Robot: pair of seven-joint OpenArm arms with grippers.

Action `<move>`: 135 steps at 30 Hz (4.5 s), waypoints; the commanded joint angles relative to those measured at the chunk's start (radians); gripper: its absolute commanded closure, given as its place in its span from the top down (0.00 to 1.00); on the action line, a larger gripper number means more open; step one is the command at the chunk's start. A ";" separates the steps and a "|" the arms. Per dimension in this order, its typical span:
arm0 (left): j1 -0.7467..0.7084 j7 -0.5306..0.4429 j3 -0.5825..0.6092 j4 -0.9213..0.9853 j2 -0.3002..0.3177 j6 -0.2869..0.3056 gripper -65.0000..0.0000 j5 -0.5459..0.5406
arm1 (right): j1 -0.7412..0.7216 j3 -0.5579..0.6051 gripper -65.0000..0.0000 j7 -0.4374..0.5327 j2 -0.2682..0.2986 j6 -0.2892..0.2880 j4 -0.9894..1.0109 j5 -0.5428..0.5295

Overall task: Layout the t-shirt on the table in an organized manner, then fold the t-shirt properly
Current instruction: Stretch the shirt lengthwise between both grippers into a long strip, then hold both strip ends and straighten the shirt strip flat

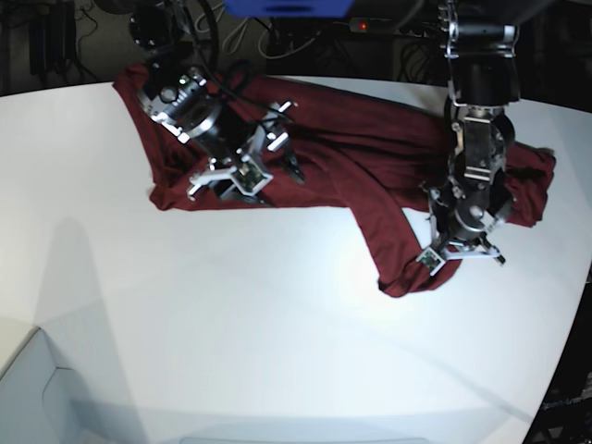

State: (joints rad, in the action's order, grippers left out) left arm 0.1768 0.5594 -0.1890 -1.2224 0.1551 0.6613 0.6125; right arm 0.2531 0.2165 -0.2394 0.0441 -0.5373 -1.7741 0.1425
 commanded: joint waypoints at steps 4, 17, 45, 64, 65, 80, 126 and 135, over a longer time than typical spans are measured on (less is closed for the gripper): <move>-0.018 0.063 0.001 0.011 0.007 0.037 0.00 0.019 | -0.007 0.001 0.52 0.028 -0.002 0.000 -0.017 -0.014; -0.023 0.153 -0.039 -0.414 0.013 0.037 0.01 0.014 | -0.002 0.001 0.52 0.033 -0.005 0.000 -0.017 -0.014; -0.063 0.365 -0.393 -0.799 0.030 0.037 0.01 0.020 | -0.001 0.008 0.52 0.035 -0.036 0.000 -0.022 -0.016; -0.247 0.351 -0.326 -0.744 0.028 0.037 0.01 0.011 | 0.021 -0.006 0.52 0.027 -0.006 0.004 0.020 -0.117; -0.244 0.351 -0.324 -0.742 0.028 0.037 0.01 0.011 | 0.021 -0.025 0.52 0.030 -0.006 0.004 0.035 -0.117; -0.210 0.287 -0.326 -0.541 0.018 0.037 0.01 0.008 | 0.016 -0.291 0.58 0.035 -0.022 0.000 0.168 -0.119; -0.121 0.224 -0.360 -0.326 0.093 0.037 0.56 0.008 | 0.013 -0.386 0.57 0.036 0.029 0.000 0.227 -0.122; -0.093 0.238 -0.561 -0.359 0.080 0.037 0.59 -0.204 | 0.013 -0.383 0.57 0.036 0.012 0.000 0.221 -0.122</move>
State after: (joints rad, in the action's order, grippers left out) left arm 0.0704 0.8017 -0.7414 -1.5608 0.2150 0.7078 0.4091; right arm 0.2718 -0.1665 -0.2237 0.0494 -0.5369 -1.5333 0.0296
